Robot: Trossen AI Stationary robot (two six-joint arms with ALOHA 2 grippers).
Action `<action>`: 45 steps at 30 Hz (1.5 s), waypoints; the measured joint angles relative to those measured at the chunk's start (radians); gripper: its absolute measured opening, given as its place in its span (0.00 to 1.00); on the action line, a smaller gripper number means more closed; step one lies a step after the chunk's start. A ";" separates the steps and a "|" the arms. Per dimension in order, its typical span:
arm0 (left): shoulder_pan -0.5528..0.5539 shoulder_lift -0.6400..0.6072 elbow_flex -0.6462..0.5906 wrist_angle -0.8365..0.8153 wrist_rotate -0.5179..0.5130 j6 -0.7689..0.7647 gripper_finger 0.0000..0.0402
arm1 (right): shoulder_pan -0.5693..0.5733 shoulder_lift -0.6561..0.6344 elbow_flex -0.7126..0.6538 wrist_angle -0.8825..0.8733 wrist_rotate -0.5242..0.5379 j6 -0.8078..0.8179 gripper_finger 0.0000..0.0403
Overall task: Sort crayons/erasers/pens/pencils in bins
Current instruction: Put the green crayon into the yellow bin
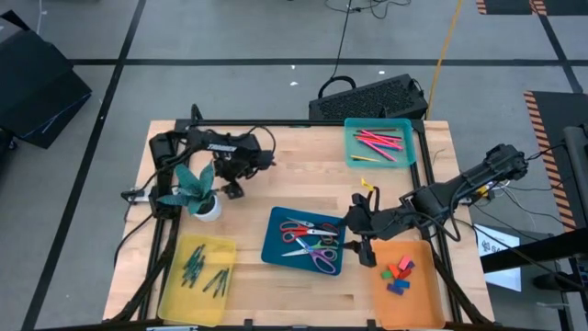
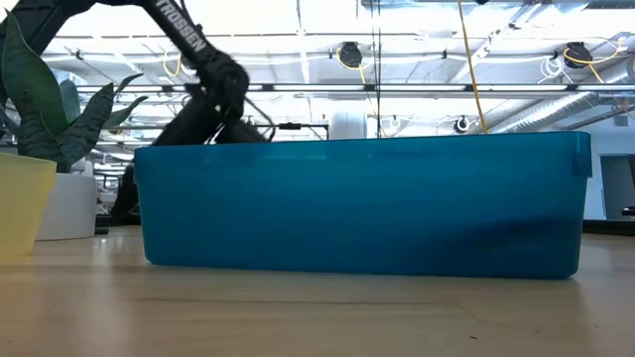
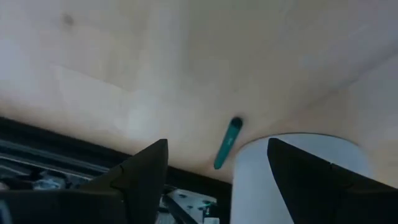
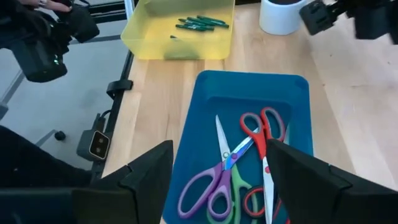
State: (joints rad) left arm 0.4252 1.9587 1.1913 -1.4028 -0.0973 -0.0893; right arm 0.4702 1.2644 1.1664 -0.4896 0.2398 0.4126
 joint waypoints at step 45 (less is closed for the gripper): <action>-0.152 -0.223 0.068 0.264 0.044 -0.018 0.01 | -0.007 0.000 0.000 -0.001 -0.001 0.002 0.62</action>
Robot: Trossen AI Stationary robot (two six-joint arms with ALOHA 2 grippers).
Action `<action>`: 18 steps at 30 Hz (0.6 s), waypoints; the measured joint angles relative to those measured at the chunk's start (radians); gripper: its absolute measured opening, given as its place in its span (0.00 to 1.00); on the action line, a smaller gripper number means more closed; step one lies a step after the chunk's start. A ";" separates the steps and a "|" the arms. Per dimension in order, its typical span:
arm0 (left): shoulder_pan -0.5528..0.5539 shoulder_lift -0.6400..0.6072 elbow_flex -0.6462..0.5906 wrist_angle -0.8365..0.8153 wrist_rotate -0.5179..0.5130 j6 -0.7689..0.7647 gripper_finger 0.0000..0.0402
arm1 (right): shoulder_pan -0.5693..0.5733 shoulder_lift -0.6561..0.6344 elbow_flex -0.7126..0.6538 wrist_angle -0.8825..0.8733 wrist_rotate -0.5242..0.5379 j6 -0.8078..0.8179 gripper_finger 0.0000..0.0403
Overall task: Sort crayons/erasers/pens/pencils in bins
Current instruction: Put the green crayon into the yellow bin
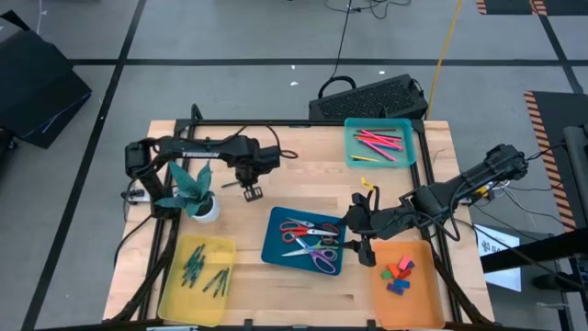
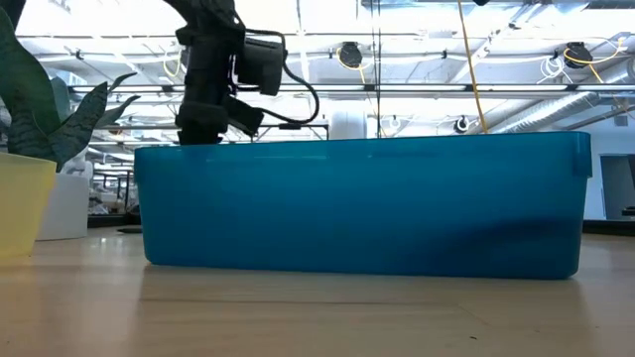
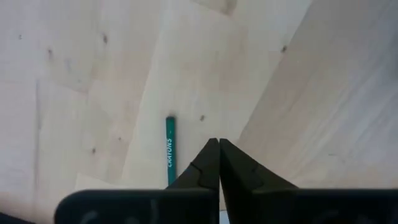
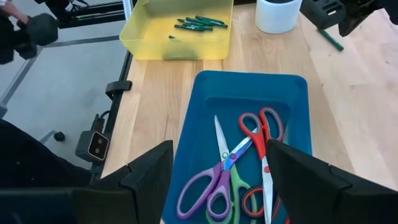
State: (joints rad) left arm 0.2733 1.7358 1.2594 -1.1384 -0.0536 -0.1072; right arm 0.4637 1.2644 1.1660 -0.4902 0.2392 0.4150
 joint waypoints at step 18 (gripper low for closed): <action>0.122 -0.317 -0.487 0.508 0.058 0.147 0.42 | -0.009 0.000 0.000 -0.008 -0.005 0.097 0.62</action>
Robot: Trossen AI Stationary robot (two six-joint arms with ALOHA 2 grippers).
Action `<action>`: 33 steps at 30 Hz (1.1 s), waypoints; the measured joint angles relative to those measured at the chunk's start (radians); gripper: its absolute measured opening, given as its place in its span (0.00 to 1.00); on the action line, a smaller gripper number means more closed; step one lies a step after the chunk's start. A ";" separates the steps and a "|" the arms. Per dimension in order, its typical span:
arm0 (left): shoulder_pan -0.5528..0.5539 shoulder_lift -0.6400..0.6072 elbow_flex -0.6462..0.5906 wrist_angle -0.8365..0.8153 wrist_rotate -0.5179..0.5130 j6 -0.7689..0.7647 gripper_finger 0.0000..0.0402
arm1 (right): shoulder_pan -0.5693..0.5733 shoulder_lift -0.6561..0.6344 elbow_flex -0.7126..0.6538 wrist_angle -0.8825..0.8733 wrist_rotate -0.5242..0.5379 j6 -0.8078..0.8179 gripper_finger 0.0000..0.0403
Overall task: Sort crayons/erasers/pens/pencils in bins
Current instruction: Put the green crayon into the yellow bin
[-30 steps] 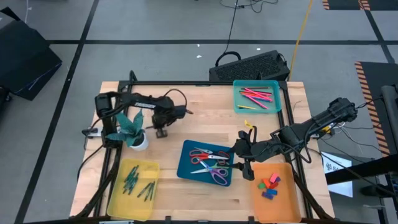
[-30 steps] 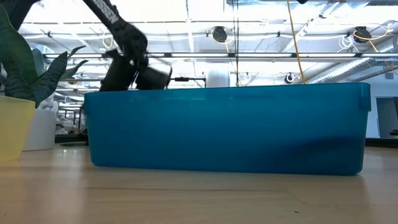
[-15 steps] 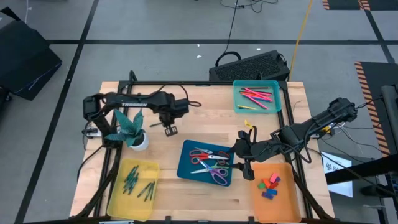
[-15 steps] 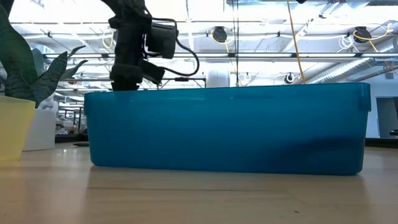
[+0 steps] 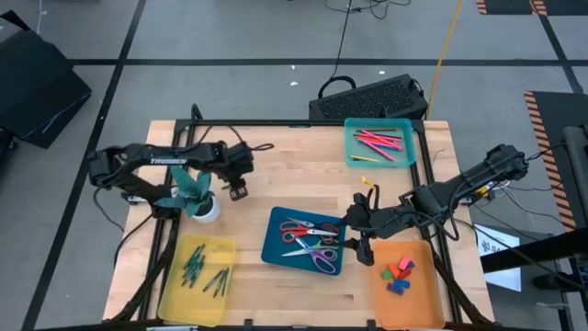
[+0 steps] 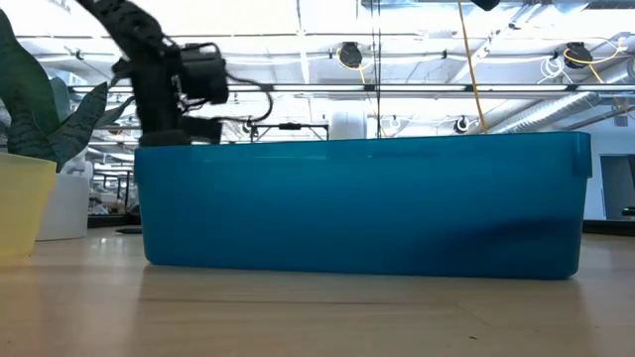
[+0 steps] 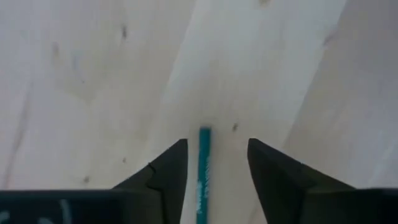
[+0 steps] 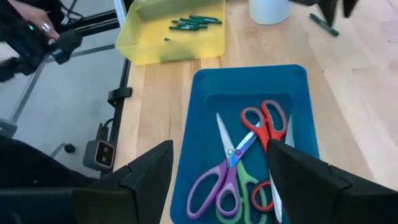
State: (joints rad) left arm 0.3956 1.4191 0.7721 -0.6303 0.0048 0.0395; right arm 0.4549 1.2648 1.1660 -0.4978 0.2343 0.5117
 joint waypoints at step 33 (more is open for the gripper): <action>0.084 0.019 -0.214 0.548 0.033 -0.185 0.04 | -0.149 0.000 0.000 0.077 -0.001 0.000 0.62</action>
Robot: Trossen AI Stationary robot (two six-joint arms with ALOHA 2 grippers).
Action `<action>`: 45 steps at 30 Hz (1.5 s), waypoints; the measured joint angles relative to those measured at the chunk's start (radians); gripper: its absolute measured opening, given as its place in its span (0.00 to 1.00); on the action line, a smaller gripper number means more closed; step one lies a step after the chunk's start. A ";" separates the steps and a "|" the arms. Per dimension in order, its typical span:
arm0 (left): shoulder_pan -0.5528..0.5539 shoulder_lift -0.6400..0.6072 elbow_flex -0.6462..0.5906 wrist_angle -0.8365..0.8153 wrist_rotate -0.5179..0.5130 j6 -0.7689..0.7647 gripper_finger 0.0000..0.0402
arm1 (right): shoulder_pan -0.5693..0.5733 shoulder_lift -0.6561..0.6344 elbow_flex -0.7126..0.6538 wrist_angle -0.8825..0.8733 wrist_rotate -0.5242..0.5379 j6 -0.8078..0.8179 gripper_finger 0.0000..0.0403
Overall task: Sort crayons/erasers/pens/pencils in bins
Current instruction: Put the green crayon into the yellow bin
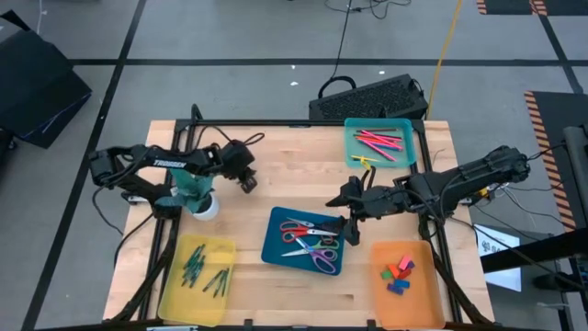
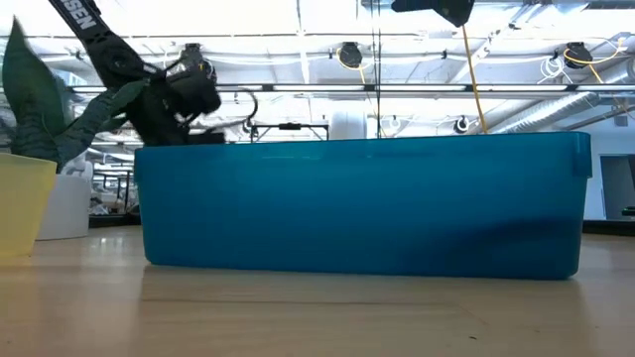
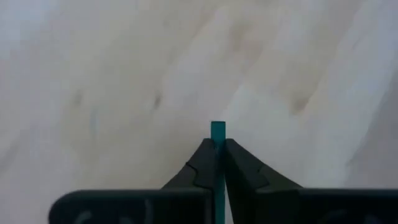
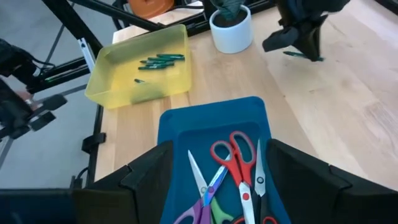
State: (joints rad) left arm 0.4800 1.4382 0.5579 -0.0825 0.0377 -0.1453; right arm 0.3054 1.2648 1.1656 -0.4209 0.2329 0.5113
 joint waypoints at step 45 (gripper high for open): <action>-1.423 0.227 0.813 -1.092 -0.054 -1.940 0.05 | 0.004 0.000 0.000 -0.030 -0.105 -0.157 0.62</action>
State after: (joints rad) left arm -0.9431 1.6657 1.3705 -1.1743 -0.0163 -2.0852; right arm 0.3096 1.2648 1.1656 -0.4504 0.1284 0.3542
